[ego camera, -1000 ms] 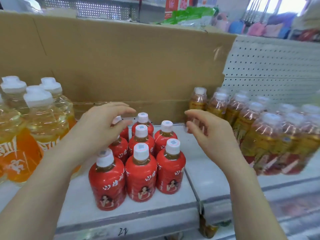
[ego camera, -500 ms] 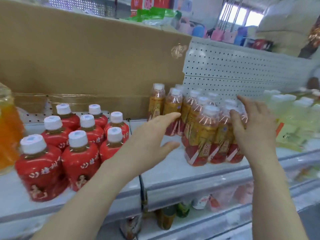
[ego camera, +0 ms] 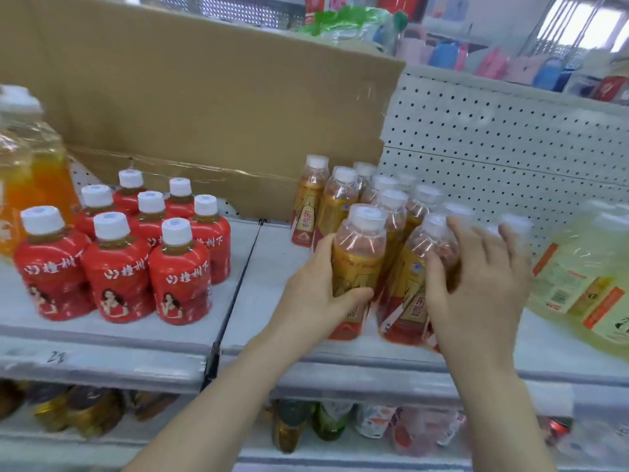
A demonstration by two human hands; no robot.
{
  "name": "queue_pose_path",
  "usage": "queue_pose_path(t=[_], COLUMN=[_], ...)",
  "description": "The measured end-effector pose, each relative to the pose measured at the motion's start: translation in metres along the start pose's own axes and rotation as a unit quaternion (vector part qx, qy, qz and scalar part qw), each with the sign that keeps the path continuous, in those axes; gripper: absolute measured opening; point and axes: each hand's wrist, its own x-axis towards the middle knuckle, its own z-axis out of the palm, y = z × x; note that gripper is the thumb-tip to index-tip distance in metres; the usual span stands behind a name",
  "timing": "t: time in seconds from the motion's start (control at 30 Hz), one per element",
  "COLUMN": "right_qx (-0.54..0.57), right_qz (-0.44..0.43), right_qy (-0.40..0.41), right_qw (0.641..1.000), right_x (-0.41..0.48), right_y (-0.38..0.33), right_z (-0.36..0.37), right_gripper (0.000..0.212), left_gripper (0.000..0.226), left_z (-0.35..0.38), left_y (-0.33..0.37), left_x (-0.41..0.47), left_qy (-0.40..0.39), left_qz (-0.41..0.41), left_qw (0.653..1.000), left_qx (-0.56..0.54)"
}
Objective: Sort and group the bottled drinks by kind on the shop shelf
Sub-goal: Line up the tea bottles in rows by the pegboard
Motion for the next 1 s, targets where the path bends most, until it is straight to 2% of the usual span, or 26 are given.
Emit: queue_pose_path(t=[0.1,0.2,0.23,0.33,0.4,0.47,0.57,0.7,1.0], right_qx=[0.023,0.069,0.088,0.068,0.007,-0.045,-0.041,-0.001,0.031], right_qz=[-0.032,-0.061,-0.062,-0.015,0.028,0.051,0.067,0.058,0.045], right_qy=[0.059,0.035,-0.008,-0.239,-0.354,-0.410,-0.418,-0.413,-0.414], right_qw=[0.997,0.995,0.994,0.969,0.935,0.909,0.905,0.909,0.909], right_x=[0.011,0.034,0.045,0.092,0.116,0.129,0.136,0.135,0.120], right_y=[-0.027,-0.067,-0.081,-0.113,-0.120,-0.120,-0.116,-0.115,-0.123], right_z=[0.000,0.019,0.030,0.071,0.101,0.126,0.139,0.126,0.091], right_gripper=[0.030,0.033,0.038,0.067,0.068,0.058,0.047,0.043,0.057], left_gripper=[0.073,0.072,0.071,0.075,0.075,0.073,0.069,0.067,0.074], left_z=[-0.027,-0.056,-0.065,-0.083,-0.087,-0.089,-0.089,-0.090,-0.090], left_y=[-0.009,-0.019,-0.021,-0.025,-0.027,-0.027,-0.029,-0.031,-0.031], left_x=[-0.017,-0.032,-0.034,-0.038,-0.038,-0.038,-0.037,-0.037,-0.038], left_qy=[0.043,0.075,0.086,0.099,0.095,0.090,0.087,0.082,0.083], left_qz=[-0.036,-0.062,-0.066,-0.073,-0.073,-0.069,-0.068,-0.071,-0.062], left_qw=[0.998,0.993,0.992,0.990,0.990,0.991,0.991,0.992,0.993], left_qx=[0.041,0.063,0.068,0.074,0.068,0.069,0.074,0.069,0.062])
